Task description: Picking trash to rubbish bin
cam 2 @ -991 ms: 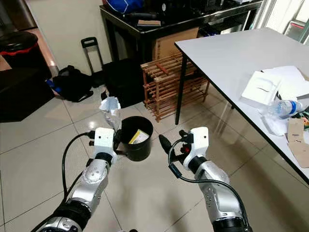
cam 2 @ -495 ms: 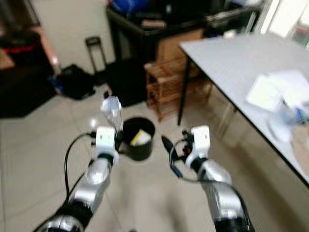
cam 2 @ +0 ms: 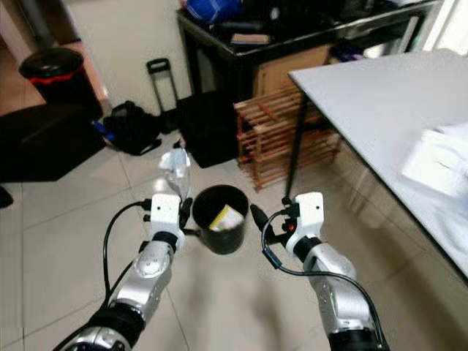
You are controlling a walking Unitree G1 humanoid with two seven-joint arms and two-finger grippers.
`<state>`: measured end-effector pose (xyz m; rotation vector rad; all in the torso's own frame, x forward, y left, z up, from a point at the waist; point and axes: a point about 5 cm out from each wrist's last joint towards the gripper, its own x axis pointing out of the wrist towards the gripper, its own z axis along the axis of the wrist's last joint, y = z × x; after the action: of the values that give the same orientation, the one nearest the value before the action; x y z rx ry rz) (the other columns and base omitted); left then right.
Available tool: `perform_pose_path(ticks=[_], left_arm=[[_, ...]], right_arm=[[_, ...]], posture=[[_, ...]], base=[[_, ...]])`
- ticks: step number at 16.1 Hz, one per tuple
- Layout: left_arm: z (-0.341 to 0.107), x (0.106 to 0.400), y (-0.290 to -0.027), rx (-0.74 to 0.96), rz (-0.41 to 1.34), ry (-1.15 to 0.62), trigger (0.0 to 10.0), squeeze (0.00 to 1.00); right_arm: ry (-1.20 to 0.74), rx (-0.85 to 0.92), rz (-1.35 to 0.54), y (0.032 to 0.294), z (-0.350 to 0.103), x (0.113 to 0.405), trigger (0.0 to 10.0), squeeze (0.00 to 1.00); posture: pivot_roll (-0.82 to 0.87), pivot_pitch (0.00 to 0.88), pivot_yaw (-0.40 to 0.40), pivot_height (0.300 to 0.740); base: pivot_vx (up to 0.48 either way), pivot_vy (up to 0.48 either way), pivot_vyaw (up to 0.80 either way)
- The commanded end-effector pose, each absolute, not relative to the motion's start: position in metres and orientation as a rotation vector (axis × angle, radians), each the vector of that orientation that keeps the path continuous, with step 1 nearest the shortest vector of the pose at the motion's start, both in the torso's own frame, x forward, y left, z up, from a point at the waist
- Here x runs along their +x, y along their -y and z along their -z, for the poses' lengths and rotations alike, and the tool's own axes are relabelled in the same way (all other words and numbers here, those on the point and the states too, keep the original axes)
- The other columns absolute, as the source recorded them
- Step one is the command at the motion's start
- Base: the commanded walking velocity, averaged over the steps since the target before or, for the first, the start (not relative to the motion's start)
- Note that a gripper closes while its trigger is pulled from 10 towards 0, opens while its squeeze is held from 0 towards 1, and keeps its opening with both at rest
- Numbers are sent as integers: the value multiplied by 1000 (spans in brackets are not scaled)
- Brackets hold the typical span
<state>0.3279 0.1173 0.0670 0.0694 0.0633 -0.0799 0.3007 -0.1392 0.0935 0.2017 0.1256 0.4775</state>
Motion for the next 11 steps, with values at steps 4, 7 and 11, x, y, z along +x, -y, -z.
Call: perform_pose_path(ticks=[4, 7, 11], left_arm=[[-64, 327, -124, 75, 55, -80, 10000, 0], [-65, 327, -124, 74, 56, -79, 10000, 0], [-65, 327, -124, 74, 56, -80, 10000, 0]], right_arm=[[-136, 207, -486, 133, -92, 300, 10000, 0], [-150, 198, -453, 136, -89, 302, 10000, 0], [-151, 188, -450, 136, -89, 302, 10000, 0]], posture=[[-88, 114, 57, 740], [-89, 117, 57, 740], [-88, 119, 57, 740]], base=[[356, 0, 0], [359, 0, 0], [363, 0, 0]])
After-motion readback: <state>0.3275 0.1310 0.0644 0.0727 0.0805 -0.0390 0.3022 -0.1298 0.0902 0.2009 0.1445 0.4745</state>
